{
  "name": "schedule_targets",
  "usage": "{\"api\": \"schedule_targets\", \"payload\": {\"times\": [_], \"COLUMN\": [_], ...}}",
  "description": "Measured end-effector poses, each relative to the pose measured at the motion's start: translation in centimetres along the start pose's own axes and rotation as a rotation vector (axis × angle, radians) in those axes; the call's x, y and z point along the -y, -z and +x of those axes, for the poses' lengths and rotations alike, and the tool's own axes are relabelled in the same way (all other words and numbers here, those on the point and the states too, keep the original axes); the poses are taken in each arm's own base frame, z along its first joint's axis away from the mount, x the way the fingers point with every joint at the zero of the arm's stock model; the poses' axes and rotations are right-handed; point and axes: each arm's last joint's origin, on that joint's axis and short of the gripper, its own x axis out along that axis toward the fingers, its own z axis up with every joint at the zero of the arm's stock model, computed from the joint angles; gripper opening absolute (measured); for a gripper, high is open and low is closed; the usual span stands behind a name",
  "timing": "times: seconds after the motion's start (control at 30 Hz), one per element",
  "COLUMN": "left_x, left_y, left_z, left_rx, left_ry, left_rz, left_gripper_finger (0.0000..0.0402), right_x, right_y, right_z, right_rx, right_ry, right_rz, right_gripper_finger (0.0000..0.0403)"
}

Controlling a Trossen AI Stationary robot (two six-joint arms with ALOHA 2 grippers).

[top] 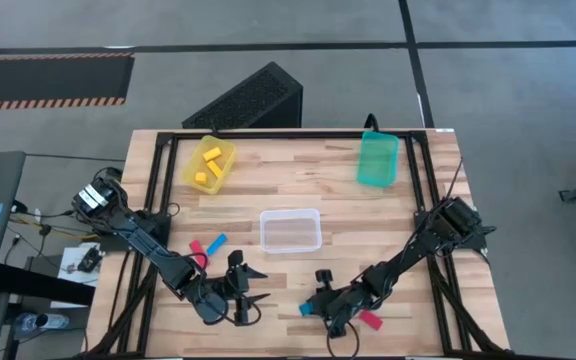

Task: Sort & place blocks by color
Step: Put the bottom right blue block into the transparent bin

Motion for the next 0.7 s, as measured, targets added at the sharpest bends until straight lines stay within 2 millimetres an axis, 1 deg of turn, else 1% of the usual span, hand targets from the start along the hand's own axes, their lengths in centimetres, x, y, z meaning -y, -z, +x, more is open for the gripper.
{"api": "schedule_targets", "payload": {"times": [0.2,0.37,0.47,0.7], "left_x": [0.0,0.0,0.0,-0.1], "left_y": [0.0,0.1,0.0,-0.2], "left_z": [0.0,0.0,0.0,0.1], "left_rx": [-0.006,-0.007,0.003,0.017], "left_ry": [0.006,0.005,0.001,-0.018], "left_rz": [-0.043,-0.053,-0.060,-0.067], "left_gripper_finger": [0.0210,0.0210,0.0210,0.0210], "right_x": [-0.3,-0.4,-0.5,-0.7], "right_y": [-0.1,-0.8,-1.1,-1.3], "right_z": [-0.4,-1.6,-2.8,-6.3], "right_rx": [0.006,0.023,0.025,0.026], "right_ry": [-0.006,0.034,0.094,0.307], "right_rz": [-0.032,-0.058,-0.083,-0.117], "right_gripper_finger": [0.0126,0.0122,0.0123,0.0123]}}
